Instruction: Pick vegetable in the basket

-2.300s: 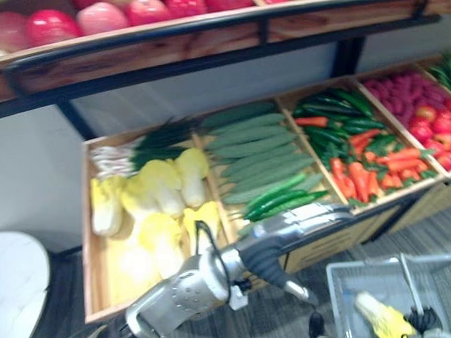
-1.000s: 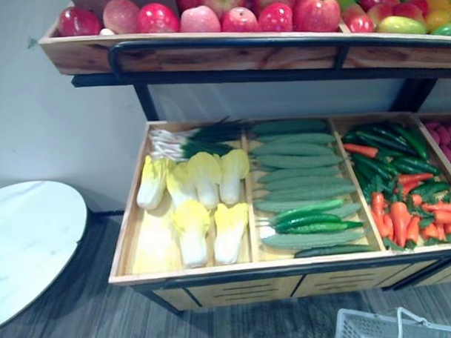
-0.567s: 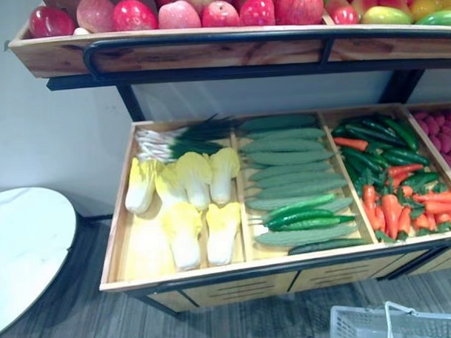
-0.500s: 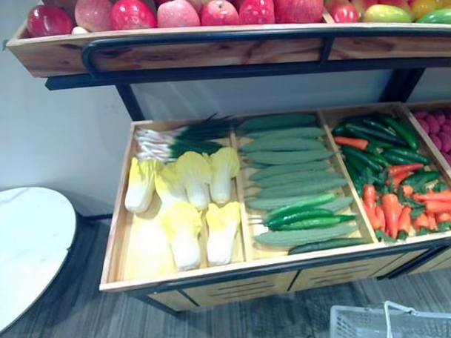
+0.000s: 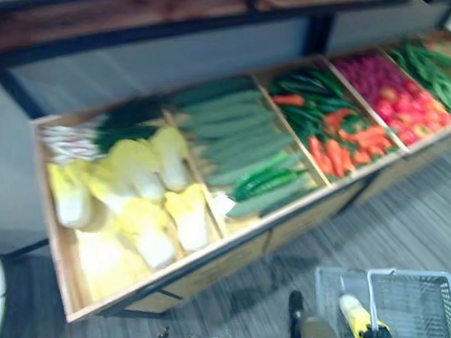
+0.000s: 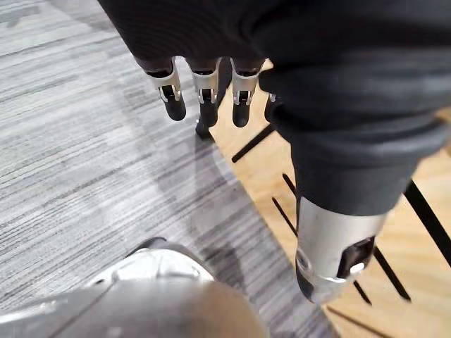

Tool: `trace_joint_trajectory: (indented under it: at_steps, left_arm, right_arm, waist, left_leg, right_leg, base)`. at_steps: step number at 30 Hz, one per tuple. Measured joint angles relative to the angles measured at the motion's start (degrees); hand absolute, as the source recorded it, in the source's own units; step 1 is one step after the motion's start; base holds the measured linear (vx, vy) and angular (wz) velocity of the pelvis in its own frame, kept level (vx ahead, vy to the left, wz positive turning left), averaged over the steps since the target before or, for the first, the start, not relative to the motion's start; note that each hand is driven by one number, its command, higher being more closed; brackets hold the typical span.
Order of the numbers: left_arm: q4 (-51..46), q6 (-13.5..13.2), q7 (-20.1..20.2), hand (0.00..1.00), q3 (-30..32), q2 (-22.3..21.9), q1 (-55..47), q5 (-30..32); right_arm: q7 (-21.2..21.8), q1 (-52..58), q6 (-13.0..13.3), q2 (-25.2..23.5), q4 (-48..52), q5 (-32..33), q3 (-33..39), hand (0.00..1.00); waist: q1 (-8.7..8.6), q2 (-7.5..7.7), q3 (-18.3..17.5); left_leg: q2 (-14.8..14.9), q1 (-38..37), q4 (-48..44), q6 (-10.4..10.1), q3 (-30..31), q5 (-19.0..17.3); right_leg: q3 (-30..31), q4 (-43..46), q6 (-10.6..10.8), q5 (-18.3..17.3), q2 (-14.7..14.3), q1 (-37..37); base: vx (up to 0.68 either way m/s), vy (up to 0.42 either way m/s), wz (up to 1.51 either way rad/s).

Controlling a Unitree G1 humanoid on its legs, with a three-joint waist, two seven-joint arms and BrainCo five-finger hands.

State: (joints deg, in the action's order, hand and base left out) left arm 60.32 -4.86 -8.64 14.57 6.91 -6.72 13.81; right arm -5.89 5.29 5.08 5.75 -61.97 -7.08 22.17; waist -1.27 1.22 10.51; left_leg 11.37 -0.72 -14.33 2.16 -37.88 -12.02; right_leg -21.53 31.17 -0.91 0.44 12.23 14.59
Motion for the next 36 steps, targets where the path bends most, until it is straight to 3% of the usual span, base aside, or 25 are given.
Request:
trace_joint_trajectory:
  at_steps: [1,3,5,6,8,9,10,12,15,17,18,19,20,21,23,25,27,30,32,36]
  left_arm:
    - [0.08,0.02,0.12,0.0,-1.4,0.02,-0.86,0.01]
    - [0.13,0.04,0.36,0.0,-1.99,0.08,-1.39,0.02]
    - [0.15,0.03,0.38,0.0,-2.02,0.31,-1.67,0.01]
    - [0.11,0.02,0.34,0.0,-1.73,0.62,-1.56,0.0]
    - [0.37,0.01,0.37,0.0,-1.96,-0.48,-1.23,0.05]
    - [0.41,0.01,0.45,0.0,-2.14,-0.71,-1.22,0.11]
    - [0.68,0.0,0.48,0.0,-3.11,-0.74,-0.71,0.32]
    - [1.38,0.15,0.46,0.0,-3.43,-0.32,1.01,0.8]
    - [1.23,0.06,0.26,0.0,-4.19,-0.74,1.21,1.06]
    - [1.16,0.06,0.21,0.0,-4.33,-0.77,1.05,1.07]
    - [0.99,0.04,0.13,0.0,-4.68,-0.78,0.99,1.07]
    - [0.57,0.0,-0.06,0.0,-4.62,-0.87,0.7,1.06]
    - [0.56,0.0,-0.18,0.0,-4.63,-1.25,0.5,1.07]
    - [0.61,-0.05,-0.19,0.0,-4.53,-1.89,-0.26,1.06]
    - [0.67,-0.11,-0.32,0.0,-4.14,-2.07,-0.53,1.06]
    - [0.7,-0.25,-0.22,0.0,-4.07,-1.98,-0.51,1.06]
    - [0.69,-0.33,-0.14,0.0,-4.03,-1.96,-0.14,1.06]
    - [1.33,-0.75,-0.16,0.0,-3.78,-0.64,0.19,1.09]
    - [1.19,-0.94,-0.14,0.0,-5.02,-0.61,0.34,1.16]
    - [1.2,-1.22,-0.15,0.0,-6.09,-0.44,0.64,1.15]
  right_arm:
    - [-0.05,-0.1,-0.54,0.03,-1.33,0.31,-0.07,1.0]
    - [-0.03,-0.23,-1.32,-0.05,-2.62,0.25,-0.05,1.0]
    - [-0.07,-0.43,-1.73,-0.01,-3.62,0.2,0.13,1.0]
    - [-0.1,-0.94,-1.99,-0.03,-4.1,0.2,0.55,1.0]
    - [-0.32,-1.94,-1.93,1.24,-4.18,0.26,1.08,1.0]
    - [-0.43,-2.49,-1.93,1.73,-4.19,0.3,1.13,1.0]
    - [-0.91,-3.0,-2.18,2.54,-4.3,0.3,1.65,1.0]
    - [-1.16,-2.54,-2.48,2.76,-4.42,0.31,1.57,1.0]
    - [-1.17,0.75,-2.58,2.1,-4.49,0.49,1.52,1.0]
    - [-1.14,1.48,-2.5,2.14,-4.49,0.91,1.53,1.0]
    - [-1.17,1.18,-2.28,2.4,-4.47,0.91,1.38,1.0]
    - [-1.17,0.66,-2.07,2.63,-4.49,0.89,0.49,1.0]
    - [-1.16,-0.26,-1.83,3.86,-4.71,0.85,-0.38,1.0]
    - [-1.15,-1.61,-1.46,5.05,-5.46,0.77,-1.36,1.0]
    - [-1.07,-2.12,-0.59,5.46,-5.43,0.2,-2.94,1.0]
    - [-1.08,-1.72,-0.57,5.32,-5.46,0.2,-2.77,1.0]
    - [-1.06,-1.34,-0.43,4.98,-5.42,0.25,-2.14,1.0]
    - [-1.05,-1.32,-0.48,3.47,-5.62,0.33,-1.18,1.0]
    - [-1.15,-0.16,-0.71,3.42,-5.65,0.33,-0.46,1.0]
    - [-1.07,-0.63,-0.75,3.02,-5.55,0.35,-1.0,1.0]
  waist:
    - [0.04,0.23,0.02]
    - [0.1,0.86,-0.26]
    - [0.15,1.58,-0.72]
    - [0.49,2.28,-1.08]
    - [1.02,-0.41,-1.75]
    - [1.3,-1.58,-2.49]
    - [1.15,-1.07,-2.2]
    - [0.44,-1.31,-1.88]
    - [-1.11,-2.76,-1.65]
    - [-1.4,-3.07,-1.69]
    - [-1.42,-2.85,-1.19]
    - [-1.0,-2.27,-0.6]
    - [-0.06,-2.08,-0.46]
    - [0.36,-2.09,-0.44]
    - [0.84,-2.3,-0.34]
    - [0.87,-2.63,-0.17]
    - [0.42,-3.52,-0.58]
    - [1.03,-1.16,0.16]
    - [1.15,-1.71,0.2]
    - [1.44,-1.82,0.1]
  left_leg:
    - [-0.03,-1.7,2.83,0.05,-4.07,1.84]
    - [0.1,-1.97,3.81,-0.12,-8.68,3.12]
    - [1.0,-1.37,2.96,-0.64,-13.63,3.95]
    - [2.46,-0.6,0.8,-1.23,-16.85,4.31]
    - [5.56,1.23,1.77,-1.73,-18.03,6.8]
    - [5.95,1.49,2.42,-2.09,-18.44,8.0]
    - [6.71,1.52,2.18,-2.83,-20.08,9.58]
    - [8.51,1.49,-0.09,-3.04,-21.53,9.73]
    - [13.99,-0.41,-4.54,-4.72,-21.14,11.01]
    - [15.55,-0.95,-6.48,-5.15,-20.7,11.76]
    - [16.09,-0.55,-8.82,-5.31,-16.26,13.02]
    - [14.25,1.49,-10.02,-6.03,-7.33,12.38]
    - [7.58,2.77,-7.93,-7.88,8.09,8.55]
    - [1.18,3.1,-5.74,-8.48,20.62,5.37]
    - [-2.76,3.11,-2.75,-8.78,30.4,3.52]
    - [-2.26,2.37,-0.76,-9.19,34.96,1.44]
    - [-2.02,1.48,3.41,-8.8,35.46,-1.49]
    - [-4.76,2.52,4.29,-8.11,33.3,-1.5]
    - [-6.91,1.63,5.1,-8.08,33.32,-1.48]
    - [-8.31,1.27,5.32,-7.41,32.02,-1.86]
  right_leg:
    - [-2.53,6.99,0.07,-3.06,2.53,-3.25]
    - [-3.12,11.35,-0.06,-3.32,6.28,-6.77]
    - [-3.34,10.1,1.05,-2.3,9.49,-10.0]
    - [-3.81,5.15,3.76,-3.09,9.29,-10.83]
    - [-5.43,-7.06,4.66,-3.94,2.87,-10.99]
    - [-5.37,-10.45,4.88,-4.11,1.7,-11.02]
    - [-6.25,-14.9,6.76,-5.43,1.11,-10.9]
    - [-7.25,-21.57,7.56,-7.12,-1.36,-12.49]
    - [-6.89,-25.91,6.33,-6.27,-6.12,-16.73]
    - [-5.6,-26.18,6.01,-6.42,-6.96,-16.93]
    - [-3.11,-25.81,5.76,-6.47,-7.16,-16.85]
    - [-0.12,-25.4,4.93,-6.3,-6.6,-16.58]
    - [3.86,-24.95,4.52,-5.85,-5.17,-15.46]
    - [7.94,-25.17,4.52,-5.1,-4.81,-14.5]
    - [11.79,-25.95,4.34,-4.81,-5.9,-13.65]
    - [13.25,-27.41,4.72,-4.65,-7.79,-13.81]
    - [13.88,-30.47,6.05,-2.58,-8.62,-13.59]
    - [15.46,-33.85,7.61,2.05,-6.17,-12.42]
    - [15.41,-34.0,8.23,2.42,-4.42,-12.95]
    - [15.93,-33.65,8.74,2.72,-3.12,-12.41]
  base:
    - [-0.19,0.062,-1.32]
    - [-0.14,-0.044,-1.49]
    - [-0.13,-0.233,-1.59]
    - [-0.12,-0.295,-1.63]
    - [-0.16,-0.325,-1.95]
    - [-0.21,-0.424,-1.88]
    - [-0.18,-0.446,-1.43]
    - [-0.14,-0.444,-0.95]
    - [-0.11,-0.282,-0.26]
    - [-0.1,-0.154,-0.39]
    - [-0.1,-0.095,-0.71]
    - [-0.12,-0.032,-1.2]
    - [-0.11,0.042,-1.58]
    - [-0.11,0.103,-1.57]
    - [-0.09,0.131,-1.27]
    - [-0.05,0.146,-0.82]
    - [0.02,0.184,-0.37]
    - [0.04,0.204,-0.26]
    - [0.11,0.172,0.05]
    - [0.06,0.091,-0.09]
